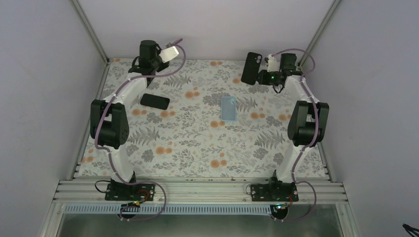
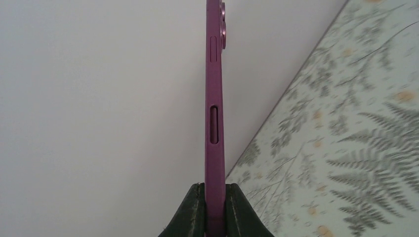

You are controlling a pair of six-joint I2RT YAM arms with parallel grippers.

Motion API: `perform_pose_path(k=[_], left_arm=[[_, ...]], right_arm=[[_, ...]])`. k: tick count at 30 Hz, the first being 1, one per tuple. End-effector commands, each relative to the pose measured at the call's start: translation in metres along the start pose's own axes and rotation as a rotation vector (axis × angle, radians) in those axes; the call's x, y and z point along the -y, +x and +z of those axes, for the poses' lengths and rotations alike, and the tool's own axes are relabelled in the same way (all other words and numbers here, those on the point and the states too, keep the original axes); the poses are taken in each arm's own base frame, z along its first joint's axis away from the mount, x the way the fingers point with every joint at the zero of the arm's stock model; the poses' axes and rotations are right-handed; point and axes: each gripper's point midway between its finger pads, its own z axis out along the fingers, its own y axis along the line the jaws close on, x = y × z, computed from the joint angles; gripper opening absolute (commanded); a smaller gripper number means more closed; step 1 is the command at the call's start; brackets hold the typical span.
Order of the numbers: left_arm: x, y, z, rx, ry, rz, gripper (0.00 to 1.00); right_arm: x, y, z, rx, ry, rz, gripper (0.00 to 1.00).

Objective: Take the phone out of the phone case

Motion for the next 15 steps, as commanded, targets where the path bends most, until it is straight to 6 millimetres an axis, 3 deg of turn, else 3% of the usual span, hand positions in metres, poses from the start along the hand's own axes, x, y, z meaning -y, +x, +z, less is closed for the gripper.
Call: perform_pose_path(k=[1, 4, 9, 15], left_arm=[[-0.02, -0.051, -0.032, 0.093, -0.079, 0.05, 0.02], [-0.012, -0.035, -0.038, 0.008, -0.117, 0.122, 0.02], [-0.002, -0.007, -0.068, -0.097, -0.211, 0.211, 0.02], [-0.011, 0.037, -0.124, -0.19, -0.278, 0.164, 0.03]], right_arm=[[-0.039, 0.014, 0.011, -0.094, -0.174, -0.055, 0.03], [-0.052, 0.036, 0.019, -0.223, -0.272, -0.044, 0.03], [-0.08, 0.066, 0.025, -0.314, -0.331, -0.084, 0.03], [-0.137, 0.11, 0.039, -0.436, -0.432, -0.156, 0.03]])
